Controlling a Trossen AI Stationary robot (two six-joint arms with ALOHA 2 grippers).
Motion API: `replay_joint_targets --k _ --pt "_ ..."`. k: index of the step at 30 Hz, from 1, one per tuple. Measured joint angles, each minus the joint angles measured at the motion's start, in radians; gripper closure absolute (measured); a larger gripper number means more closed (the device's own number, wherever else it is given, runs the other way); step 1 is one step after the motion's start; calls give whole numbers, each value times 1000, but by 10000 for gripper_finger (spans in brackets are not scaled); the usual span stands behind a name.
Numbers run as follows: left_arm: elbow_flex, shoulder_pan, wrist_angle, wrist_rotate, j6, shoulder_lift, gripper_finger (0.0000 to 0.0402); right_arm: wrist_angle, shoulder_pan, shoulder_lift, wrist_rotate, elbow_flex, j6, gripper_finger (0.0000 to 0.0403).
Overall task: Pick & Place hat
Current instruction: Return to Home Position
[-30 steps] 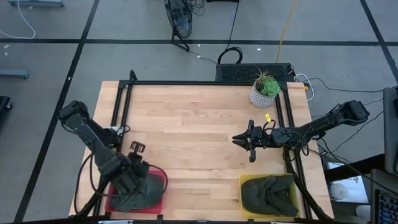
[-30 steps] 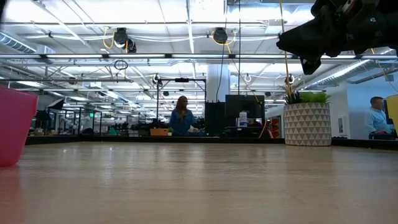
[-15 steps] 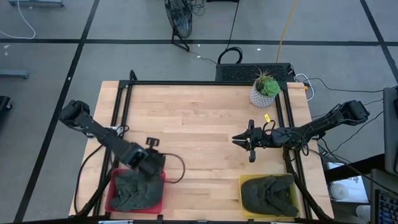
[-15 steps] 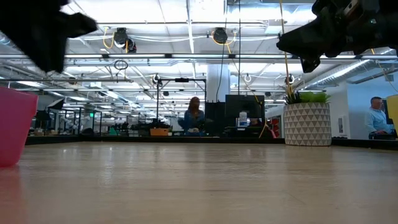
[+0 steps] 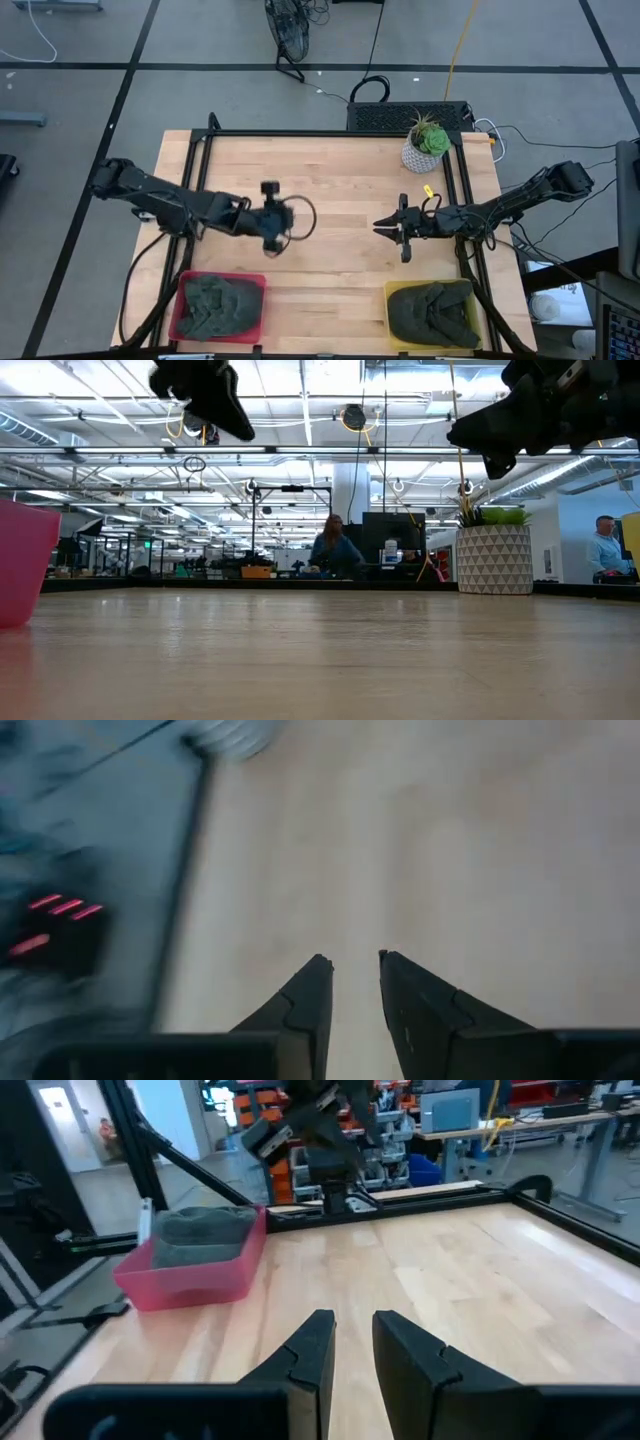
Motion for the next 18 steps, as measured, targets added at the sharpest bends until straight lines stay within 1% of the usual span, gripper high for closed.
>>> replay_joint_targets --k 1,2,3,5,7,9,12,14,18 --pt "-1 13 -20 -41 9 1 309 -2 0 0 2 0 1 344" --pt "-1 29 -31 -52 27 1 309 -5 0 0 9 0 0 344" --pt "-1 46 -31 -36 50 0 309 -10 0 0 28 0 -5 344" --pt "-1 92 -30 77 75 0 309 -13 0 0 54 0 -19 344" --pt "-1 154 -29 194 66 1 309 -12 -1 0 56 0 -36 344" --pt "-1 214 -43 226 41 1 309 -12 -1 0 52 0 -47 344" --pt "-2 286 -78 210 31 1 309 -12 -1 0 52 0 -55 344" --pt "-2 321 -46 226 23 1 309 -12 -1 0 52 0 -55 344" --pt "-2 353 126 360 48 1 309 -8 -1 0 75 0 -55 344"
